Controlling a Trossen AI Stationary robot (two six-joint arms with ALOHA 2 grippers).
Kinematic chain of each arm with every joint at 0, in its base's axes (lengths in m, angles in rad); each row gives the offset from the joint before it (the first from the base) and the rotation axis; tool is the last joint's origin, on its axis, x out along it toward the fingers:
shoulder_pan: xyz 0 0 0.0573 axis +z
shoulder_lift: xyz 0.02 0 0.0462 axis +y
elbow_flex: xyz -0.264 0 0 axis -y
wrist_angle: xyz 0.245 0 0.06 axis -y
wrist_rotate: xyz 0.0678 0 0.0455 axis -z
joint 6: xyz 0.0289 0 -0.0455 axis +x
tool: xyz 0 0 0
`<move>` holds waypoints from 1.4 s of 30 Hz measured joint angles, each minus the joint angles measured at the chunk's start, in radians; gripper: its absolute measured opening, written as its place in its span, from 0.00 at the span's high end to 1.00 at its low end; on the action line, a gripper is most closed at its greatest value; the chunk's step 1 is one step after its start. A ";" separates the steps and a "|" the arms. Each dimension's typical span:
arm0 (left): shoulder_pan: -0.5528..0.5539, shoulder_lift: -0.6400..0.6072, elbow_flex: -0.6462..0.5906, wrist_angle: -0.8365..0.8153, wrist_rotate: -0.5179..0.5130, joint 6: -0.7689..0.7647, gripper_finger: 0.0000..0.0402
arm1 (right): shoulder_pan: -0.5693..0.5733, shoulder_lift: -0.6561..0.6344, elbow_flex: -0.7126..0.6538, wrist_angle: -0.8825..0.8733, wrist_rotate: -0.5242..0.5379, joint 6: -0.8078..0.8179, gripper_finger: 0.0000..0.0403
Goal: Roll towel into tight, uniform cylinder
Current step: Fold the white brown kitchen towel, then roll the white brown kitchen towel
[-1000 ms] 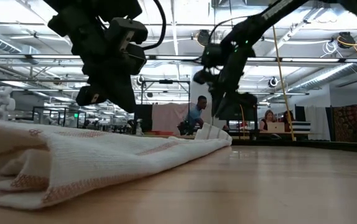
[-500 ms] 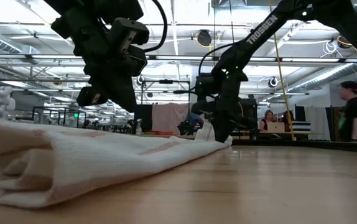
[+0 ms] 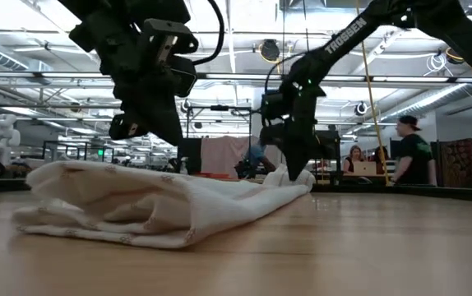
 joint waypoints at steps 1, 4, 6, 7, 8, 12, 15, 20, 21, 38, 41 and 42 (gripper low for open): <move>0.000 0.000 0.000 0.000 0.016 0.023 0.96 | 0.007 -0.006 0.019 -0.025 0.004 -0.019 1.00; -0.002 -0.014 0.000 -0.017 0.051 0.079 0.96 | 0.031 -0.047 0.069 -0.067 0.000 -0.052 1.00; -0.006 -0.029 0.001 -0.014 0.069 0.112 0.96 | 0.047 -0.097 0.086 -0.096 -0.006 -0.052 1.00; -0.006 -0.043 0.001 -0.025 0.069 0.126 0.96 | 0.058 -0.129 0.090 -0.108 -0.007 -0.050 1.00; -0.006 -0.059 0.001 -0.033 0.070 0.138 0.96 | 0.071 -0.166 0.091 -0.115 -0.007 -0.043 1.00; -0.006 -0.130 0.001 -0.032 0.060 0.205 0.96 | 0.151 -0.342 0.093 -0.144 -0.008 0.009 1.00; -0.015 -0.173 0.001 -0.030 0.017 0.307 0.96 | 0.248 -0.466 0.093 -0.178 -0.001 0.067 1.00; -0.034 -0.183 0.001 -0.032 -0.034 0.458 0.96 | 0.455 -0.595 0.093 -0.216 0.121 0.262 1.00; -0.038 -0.183 0.001 -0.034 -0.033 0.462 0.96 | 0.503 -0.604 0.093 -0.217 0.149 0.291 1.00; -0.232 -0.188 0.001 -0.128 -0.046 0.316 0.83 | 1.104 -0.621 -0.119 -0.066 0.515 0.396 0.99; -0.296 -0.188 0.001 -0.129 -0.117 0.297 0.74 | 1.154 -0.619 -0.240 0.093 0.538 0.381 0.97; -0.313 -0.188 0.001 -0.132 -0.140 0.275 0.70 | 1.162 -0.619 -0.275 0.150 0.537 0.379 0.96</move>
